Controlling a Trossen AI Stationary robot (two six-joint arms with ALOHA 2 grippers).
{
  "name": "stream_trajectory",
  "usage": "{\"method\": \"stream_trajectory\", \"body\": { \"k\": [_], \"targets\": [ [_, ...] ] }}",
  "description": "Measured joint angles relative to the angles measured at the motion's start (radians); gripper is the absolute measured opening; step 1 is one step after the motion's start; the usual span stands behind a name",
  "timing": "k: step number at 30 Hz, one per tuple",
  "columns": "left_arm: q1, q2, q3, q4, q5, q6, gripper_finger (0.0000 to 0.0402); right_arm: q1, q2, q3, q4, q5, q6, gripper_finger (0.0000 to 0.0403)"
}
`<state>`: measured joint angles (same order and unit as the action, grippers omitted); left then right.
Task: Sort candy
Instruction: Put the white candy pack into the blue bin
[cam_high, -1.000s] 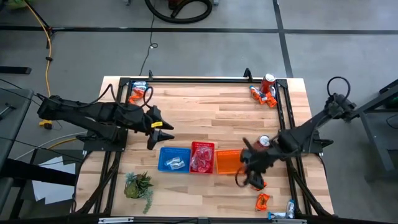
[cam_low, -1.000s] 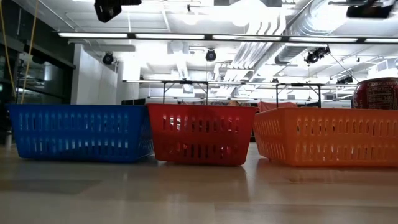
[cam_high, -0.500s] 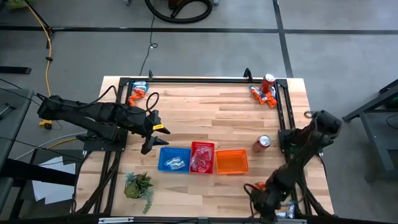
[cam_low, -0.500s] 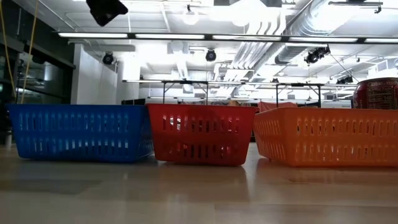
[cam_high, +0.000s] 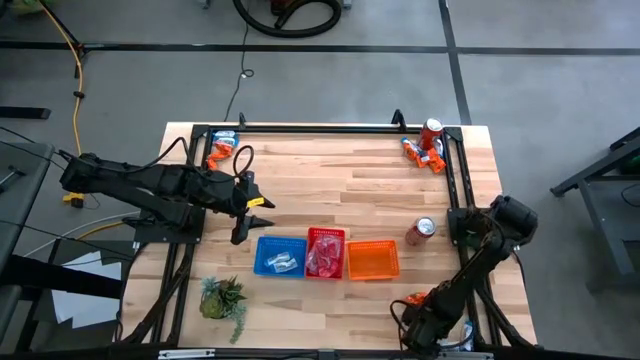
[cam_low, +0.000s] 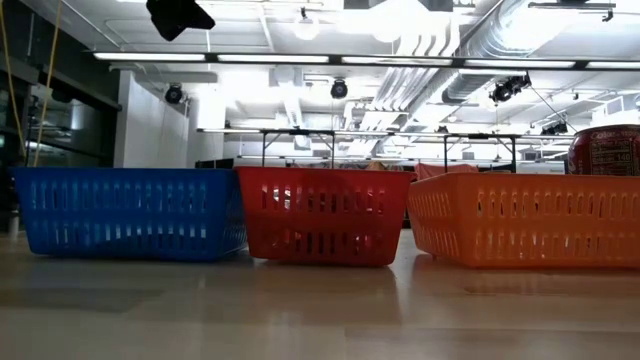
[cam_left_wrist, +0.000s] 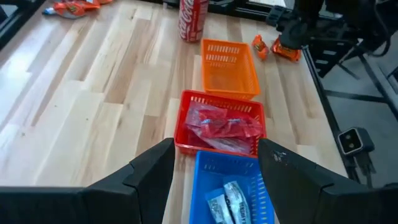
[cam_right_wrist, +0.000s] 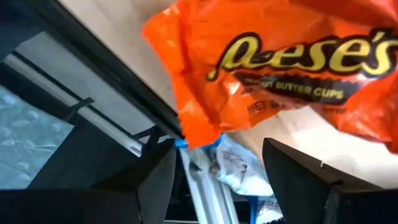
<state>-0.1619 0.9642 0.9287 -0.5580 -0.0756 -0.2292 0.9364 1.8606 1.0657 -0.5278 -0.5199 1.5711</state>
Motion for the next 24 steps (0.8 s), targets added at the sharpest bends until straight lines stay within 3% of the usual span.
{"method": "stream_trajectory", "body": {
  "k": [8, 10, 15, 20, 24],
  "targets": [
    [0.000, 0.000, 0.000, 0.002, -0.068, -0.079, 0.0218, 0.063, 0.010, 0.000, -0.014, -0.001, 0.004, 0.0216],
    [0.000, 0.000, 0.000, 0.002, -0.106, -0.108, 0.0218, 0.080, 0.010, 0.001, -0.014, 0.007, 0.007, 0.0181],
    [0.000, 0.000, 0.000, 0.042, -0.213, -0.198, 0.0218, 0.120, 0.006, 0.047, -0.047, 0.075, -0.059, 0.0025],
    [0.001, -0.002, 0.006, 0.123, -0.313, -0.204, 0.0218, 0.129, -0.047, 0.191, -0.348, 0.175, -0.173, 0.0013],
    [0.012, -0.008, 0.049, 0.158, -0.401, -0.206, 0.0218, 0.126, -0.109, 0.330, -0.658, 0.391, -0.257, 0.0009]
  ]
}}
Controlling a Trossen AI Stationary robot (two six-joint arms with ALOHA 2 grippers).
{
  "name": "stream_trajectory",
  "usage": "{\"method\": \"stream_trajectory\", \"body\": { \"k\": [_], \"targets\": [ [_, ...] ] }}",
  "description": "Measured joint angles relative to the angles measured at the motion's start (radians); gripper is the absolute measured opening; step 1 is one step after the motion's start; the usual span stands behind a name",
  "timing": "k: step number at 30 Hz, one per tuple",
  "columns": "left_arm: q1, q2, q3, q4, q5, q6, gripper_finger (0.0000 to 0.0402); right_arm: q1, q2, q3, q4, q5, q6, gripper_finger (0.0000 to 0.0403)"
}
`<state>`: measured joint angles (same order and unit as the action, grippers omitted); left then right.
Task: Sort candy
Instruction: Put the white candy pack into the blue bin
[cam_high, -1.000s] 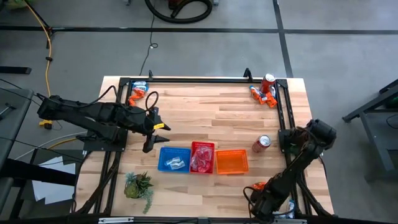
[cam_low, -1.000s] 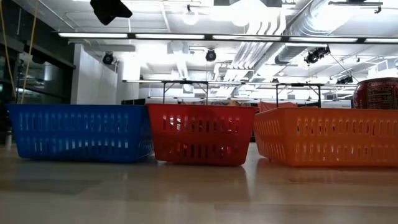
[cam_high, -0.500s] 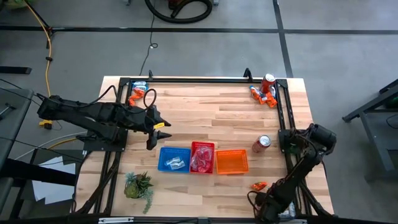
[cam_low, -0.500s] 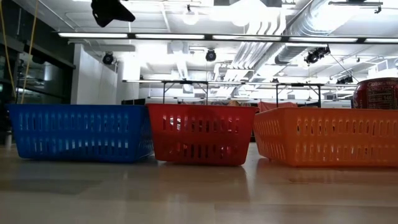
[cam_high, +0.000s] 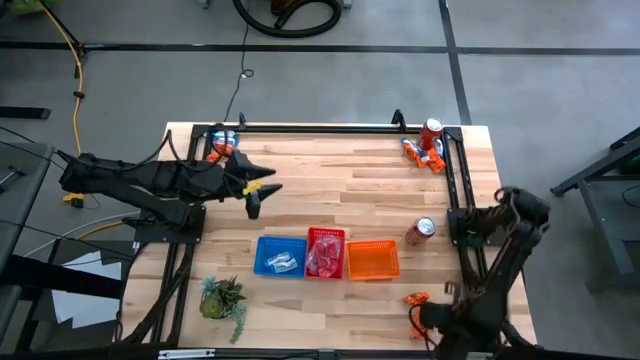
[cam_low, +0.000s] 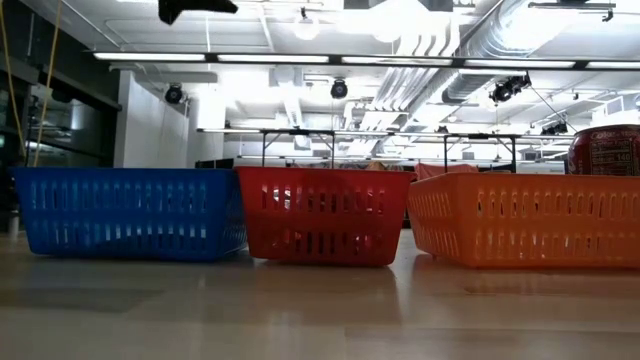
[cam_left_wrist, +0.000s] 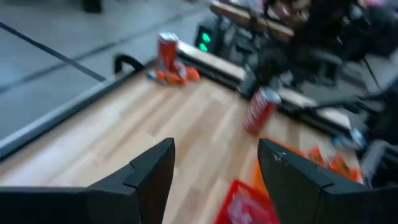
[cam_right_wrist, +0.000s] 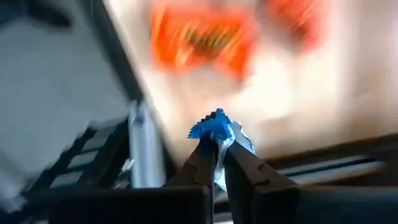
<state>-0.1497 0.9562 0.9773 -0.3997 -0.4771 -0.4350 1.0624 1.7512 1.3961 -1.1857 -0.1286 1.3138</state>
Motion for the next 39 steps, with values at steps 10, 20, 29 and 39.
{"method": "stream_trajectory", "body": {
  "k": [10, 20, 29, 39],
  "targets": [
    [0.061, 0.005, 0.033, 0.063, -0.078, 0.076, 0.0218, -0.049, -0.091, 0.077, -0.159, 0.504, 0.057, 0.0002],
    [0.197, 0.017, 0.033, 0.060, 0.169, 0.216, 0.0218, -0.310, -0.076, 0.077, 0.266, 0.672, -0.377, 0.0001],
    [0.256, 0.011, 0.033, 0.054, 0.397, 0.364, 0.0218, -0.604, 0.034, 0.077, 0.791, 0.540, -0.774, 0.0000],
    [0.257, -0.046, 0.032, -0.016, 0.444, 0.413, 0.0218, -0.756, 0.270, 0.077, 1.277, 0.404, -0.784, 0.0000]
  ]
}}
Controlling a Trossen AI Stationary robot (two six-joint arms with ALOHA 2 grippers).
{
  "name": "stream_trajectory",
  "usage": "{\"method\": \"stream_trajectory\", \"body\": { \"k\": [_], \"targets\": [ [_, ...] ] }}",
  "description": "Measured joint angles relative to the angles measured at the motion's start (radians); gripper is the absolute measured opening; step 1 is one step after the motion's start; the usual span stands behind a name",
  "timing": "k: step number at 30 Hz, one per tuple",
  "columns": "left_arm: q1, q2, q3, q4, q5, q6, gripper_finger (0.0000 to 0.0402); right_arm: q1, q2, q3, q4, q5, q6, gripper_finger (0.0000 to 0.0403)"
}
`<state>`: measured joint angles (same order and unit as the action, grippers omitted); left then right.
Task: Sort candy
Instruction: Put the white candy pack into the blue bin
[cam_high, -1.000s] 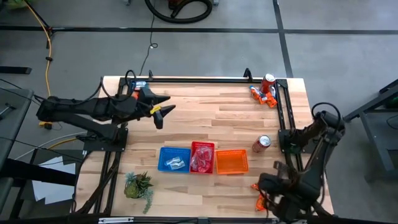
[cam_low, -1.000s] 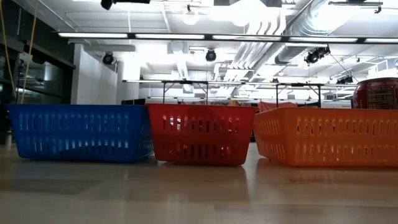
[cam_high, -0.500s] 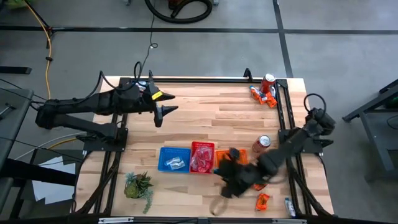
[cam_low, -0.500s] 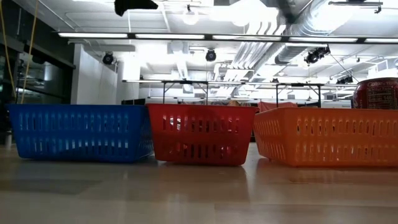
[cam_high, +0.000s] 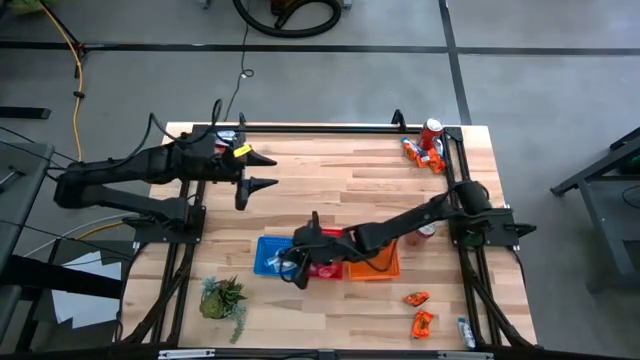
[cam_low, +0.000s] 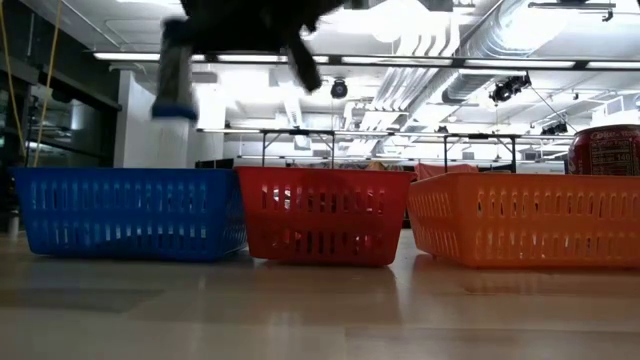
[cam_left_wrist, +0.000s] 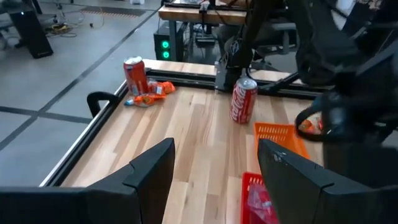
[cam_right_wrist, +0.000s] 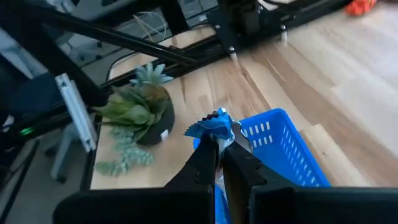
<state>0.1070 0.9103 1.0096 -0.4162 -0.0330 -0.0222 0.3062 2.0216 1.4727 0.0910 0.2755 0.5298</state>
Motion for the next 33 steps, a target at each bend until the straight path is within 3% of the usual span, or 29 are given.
{"method": "stream_trajectory", "body": {
  "k": [8, 15, 20, 25, 30, 33],
  "targets": [
    [0.000, -0.093, 0.000, -0.054, -0.009, -0.029, 0.0218, -0.013, 0.062, 0.000, -0.013, 0.000, 0.046, 0.0019],
    [0.000, -0.106, 0.000, -0.061, -0.029, -0.046, 0.0218, -0.020, 0.062, 0.042, -0.099, 0.002, -0.030, 0.0143],
    [0.000, -0.106, 0.000, -0.072, -0.029, -0.055, 0.0218, -0.018, 0.051, 0.245, -0.477, -0.005, -0.147, 0.0232],
    [0.000, -0.106, 0.000, -0.074, -0.030, -0.056, 0.0218, -0.002, 0.047, 0.438, -0.933, -0.095, -0.098, 0.0260],
    [0.000, -0.103, 0.000, -0.074, -0.030, -0.055, 0.0218, 0.137, -0.013, 0.387, -1.207, -0.189, 0.057, 0.0261],
    [0.000, -0.103, 0.000, -0.075, -0.031, -0.056, 0.0218, 0.257, -0.081, 0.247, -1.199, -0.269, 0.261, 0.0261]
  ]
}}
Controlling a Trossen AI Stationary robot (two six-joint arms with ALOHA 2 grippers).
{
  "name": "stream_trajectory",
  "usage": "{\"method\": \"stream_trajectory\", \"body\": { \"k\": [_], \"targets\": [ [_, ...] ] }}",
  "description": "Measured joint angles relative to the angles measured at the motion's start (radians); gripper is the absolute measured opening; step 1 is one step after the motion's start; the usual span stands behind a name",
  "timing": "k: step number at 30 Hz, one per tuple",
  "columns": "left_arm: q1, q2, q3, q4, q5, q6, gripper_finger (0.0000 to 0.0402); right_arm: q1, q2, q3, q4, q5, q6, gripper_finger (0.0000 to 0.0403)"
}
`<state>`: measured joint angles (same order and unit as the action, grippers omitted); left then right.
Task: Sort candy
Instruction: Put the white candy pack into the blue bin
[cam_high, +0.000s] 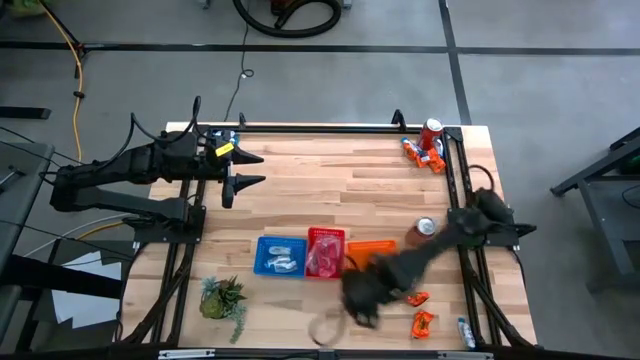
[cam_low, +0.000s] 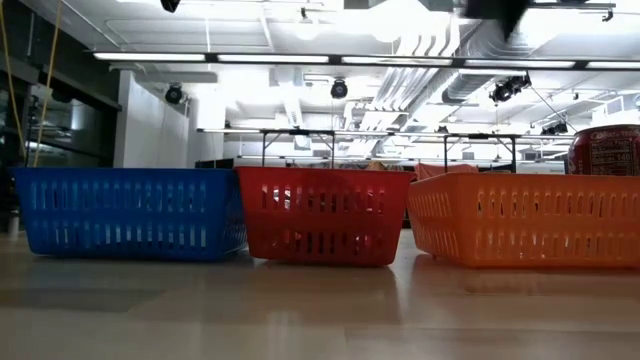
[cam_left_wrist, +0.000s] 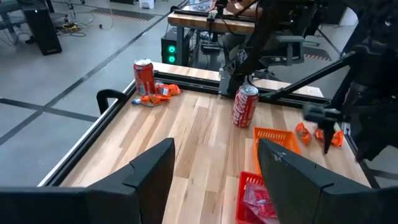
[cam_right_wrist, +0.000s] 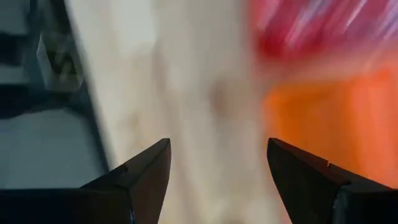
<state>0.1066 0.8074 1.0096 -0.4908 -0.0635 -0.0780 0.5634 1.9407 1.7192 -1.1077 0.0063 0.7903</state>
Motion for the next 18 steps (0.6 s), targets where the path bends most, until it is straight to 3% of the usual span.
{"method": "stream_trajectory", "body": {
  "k": [6, 8, 18],
  "targets": [
    [0.000, 0.000, 0.000, 0.001, 0.000, -0.007, 0.0218, 0.234, -0.132, -0.290, 0.113, -0.229, 0.566, 0.0261],
    [0.000, 0.001, 0.000, 0.003, 0.000, -0.008, 0.0218, 0.280, -0.137, -0.352, 0.126, -0.311, 0.683, 0.0261],
    [0.000, 0.014, 0.000, 0.019, -0.002, -0.018, 0.0218, 0.333, -0.124, -0.615, 0.223, -0.624, 0.831, 0.0261]
  ]
}}
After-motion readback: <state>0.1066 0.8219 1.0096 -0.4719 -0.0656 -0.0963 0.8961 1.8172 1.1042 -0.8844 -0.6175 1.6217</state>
